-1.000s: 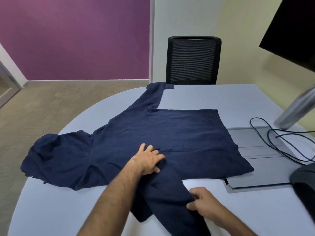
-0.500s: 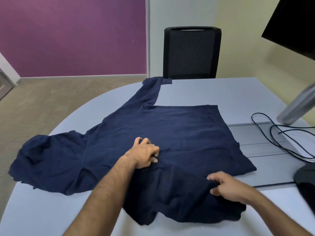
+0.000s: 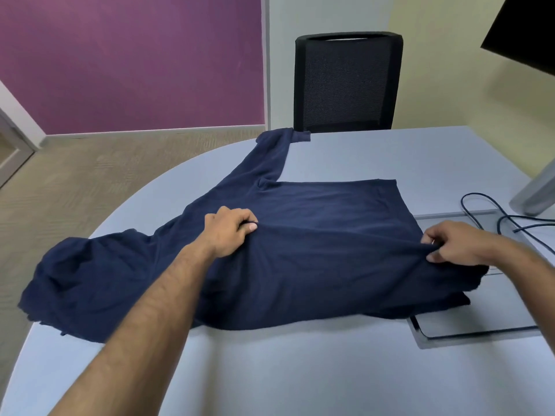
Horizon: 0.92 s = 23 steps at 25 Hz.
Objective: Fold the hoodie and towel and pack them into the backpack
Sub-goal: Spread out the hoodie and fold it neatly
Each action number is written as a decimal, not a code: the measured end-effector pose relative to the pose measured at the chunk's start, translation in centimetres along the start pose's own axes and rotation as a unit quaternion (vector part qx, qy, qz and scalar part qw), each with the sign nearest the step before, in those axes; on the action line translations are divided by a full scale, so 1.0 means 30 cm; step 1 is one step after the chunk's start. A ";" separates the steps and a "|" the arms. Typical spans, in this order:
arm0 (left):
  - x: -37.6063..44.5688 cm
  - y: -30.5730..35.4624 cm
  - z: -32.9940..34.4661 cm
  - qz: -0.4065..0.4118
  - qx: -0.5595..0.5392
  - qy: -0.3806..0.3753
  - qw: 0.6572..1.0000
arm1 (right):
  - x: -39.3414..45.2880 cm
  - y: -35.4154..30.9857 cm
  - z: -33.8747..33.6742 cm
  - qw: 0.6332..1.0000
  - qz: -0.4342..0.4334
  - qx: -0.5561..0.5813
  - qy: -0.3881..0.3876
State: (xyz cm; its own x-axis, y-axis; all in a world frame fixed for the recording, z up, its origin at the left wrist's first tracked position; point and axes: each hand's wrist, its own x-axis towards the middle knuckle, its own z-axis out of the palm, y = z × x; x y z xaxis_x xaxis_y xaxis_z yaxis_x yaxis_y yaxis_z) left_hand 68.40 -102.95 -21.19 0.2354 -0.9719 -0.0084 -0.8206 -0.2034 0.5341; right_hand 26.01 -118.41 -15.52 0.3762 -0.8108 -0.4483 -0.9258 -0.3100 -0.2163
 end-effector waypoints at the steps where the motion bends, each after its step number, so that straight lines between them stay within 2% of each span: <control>1: 0.017 0.002 0.008 -0.011 0.015 0.002 1.000 | 0.022 -0.001 -0.010 1.000 0.010 -0.006 -0.009; 4: 0.059 0.016 0.037 -0.039 0.080 0.033 0.995 | 0.094 -0.014 -0.004 0.997 0.044 -0.060 -0.002; 6: 0.078 0.033 0.071 -0.056 0.149 0.089 0.983 | 0.134 -0.018 0.045 0.989 0.076 -0.105 0.066; 8: 0.087 0.054 0.111 -0.076 0.187 0.138 0.970 | 0.143 -0.020 0.131 0.959 0.104 -0.193 0.181; 10: 0.067 0.045 0.158 -0.060 0.193 0.147 0.968 | 0.129 -0.018 0.223 0.920 0.069 -0.236 0.304; 12: 0.011 0.007 0.178 0.010 0.144 0.136 0.980 | 0.102 -0.009 0.315 0.893 -0.018 -0.181 0.412; 13: -0.026 -0.021 0.179 0.074 0.109 0.125 0.983 | 0.081 -0.006 0.360 0.889 -0.056 -0.122 0.438; 15: -0.108 -0.073 0.171 0.203 0.086 0.091 0.971 | 0.034 -0.028 0.447 0.896 -0.123 -0.003 0.426; 18: -0.206 -0.107 0.172 0.328 0.194 0.006 0.925 | -0.022 -0.110 0.577 0.895 -0.255 0.021 0.365; 21: -0.246 -0.124 0.215 0.383 0.290 -0.039 0.876 | -0.032 -0.221 0.670 0.901 -0.310 -0.046 0.301; 23: -0.250 -0.125 0.232 0.387 0.250 -0.029 0.887 | -0.029 -0.288 0.700 0.909 -0.287 -0.052 0.297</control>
State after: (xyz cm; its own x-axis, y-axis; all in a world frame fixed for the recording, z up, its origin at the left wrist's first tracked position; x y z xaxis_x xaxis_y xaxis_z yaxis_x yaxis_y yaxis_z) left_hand 66.09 -95.71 -29.00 -0.5152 -0.8445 0.1465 -0.8562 0.5148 -0.0431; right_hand 34.45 -104.59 -31.46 0.7408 -0.6167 0.2663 -0.5937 -0.7865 -0.1701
